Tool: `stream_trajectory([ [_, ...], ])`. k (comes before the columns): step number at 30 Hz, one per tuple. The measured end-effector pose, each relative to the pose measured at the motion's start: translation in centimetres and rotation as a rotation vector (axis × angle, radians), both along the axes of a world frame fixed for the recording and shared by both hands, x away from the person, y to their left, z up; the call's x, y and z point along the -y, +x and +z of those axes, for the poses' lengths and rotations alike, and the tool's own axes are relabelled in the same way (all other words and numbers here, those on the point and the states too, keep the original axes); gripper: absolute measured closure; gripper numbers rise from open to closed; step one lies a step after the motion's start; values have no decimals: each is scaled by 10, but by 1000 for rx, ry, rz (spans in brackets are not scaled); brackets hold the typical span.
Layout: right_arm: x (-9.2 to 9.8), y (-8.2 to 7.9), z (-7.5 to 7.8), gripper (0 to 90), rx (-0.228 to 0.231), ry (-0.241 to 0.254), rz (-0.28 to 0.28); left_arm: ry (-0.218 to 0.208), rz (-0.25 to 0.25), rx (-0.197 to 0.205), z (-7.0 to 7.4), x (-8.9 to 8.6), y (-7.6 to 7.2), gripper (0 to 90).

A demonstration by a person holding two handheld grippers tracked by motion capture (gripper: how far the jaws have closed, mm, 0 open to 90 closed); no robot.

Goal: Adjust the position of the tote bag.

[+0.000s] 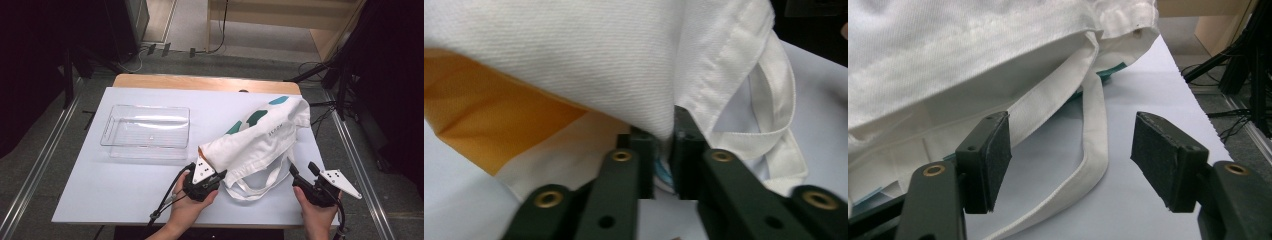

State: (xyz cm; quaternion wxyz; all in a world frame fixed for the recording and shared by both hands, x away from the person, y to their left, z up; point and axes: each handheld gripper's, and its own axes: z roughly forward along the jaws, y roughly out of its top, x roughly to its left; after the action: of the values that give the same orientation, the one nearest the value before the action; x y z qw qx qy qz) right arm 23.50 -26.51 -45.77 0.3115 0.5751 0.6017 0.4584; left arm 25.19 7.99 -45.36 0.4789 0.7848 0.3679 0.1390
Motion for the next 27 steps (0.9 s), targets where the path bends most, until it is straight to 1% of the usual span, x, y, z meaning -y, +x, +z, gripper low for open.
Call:
stream_trajectory([
  [2, 1, 0, 0, 333, 2, -5, -7, -7, -13, -18, -1, -5, 3, 877],
  [6, 3, 0, 1, 334, 9, -7, -15, -6, -14, -28, -1, -15, 6, 879],
  [7, 5, 0, 2, 336, 12, -8, -24, -7, -14, -30, -2, -16, 7, 879],
  [8, 9, 2, 3, 341, 20, -12, -38, 7, -13, -28, -3, -19, 8, 880],
  [9, 9, 2, 3, 341, 20, -12, -38, 7, -13, -28, -3, -19, 8, 880],
  [10, 13, 6, 5, 348, 25, -17, -65, 8, -2, -30, -5, -20, 9, 879],
  [11, 13, 6, 5, 348, 25, -17, -65, 8, -2, -30, -5, -20, 9, 879],
  [12, 18, 13, 5, 360, 34, -31, -88, 11, 4, -35, -5, -21, 9, 879],
  [14, 21, 20, 6, 372, 29, -30, -101, 10, 4, -37, -5, -22, 10, 879],
  [15, 21, 20, 6, 372, 29, -30, -101, 11, 5, -37, -5, -22, 10, 879],
  [16, 27, 31, 7, 382, 27, -12, -109, 16, 3, -39, -5, -23, 10, 879],
  [17, 27, 31, 7, 382, 27, -12, -109, 16, 3, -39, -5, -23, 10, 879],
  [18, 30, 40, 8, 384, 29, -17, -122, 12, 10, -41, -7, -24, 11, 879],
  [20, 34, 52, 7, 384, 21, -13, -125, 17, 13, -41, -8, -24, 11, 879],
  [23, 39, 71, 2, 383, 4, 7, -108, 31, 14, -32, -8, -24, 10, 878],
  [25, 41, 80, -1, 371, -8, 22, -95, 32, 13, -32, -8, -24, 10, 879],
  [27, 43, 89, -5, 355, -14, 26, -98, 32, 15, -34, -9, -25, 10, 879],
])
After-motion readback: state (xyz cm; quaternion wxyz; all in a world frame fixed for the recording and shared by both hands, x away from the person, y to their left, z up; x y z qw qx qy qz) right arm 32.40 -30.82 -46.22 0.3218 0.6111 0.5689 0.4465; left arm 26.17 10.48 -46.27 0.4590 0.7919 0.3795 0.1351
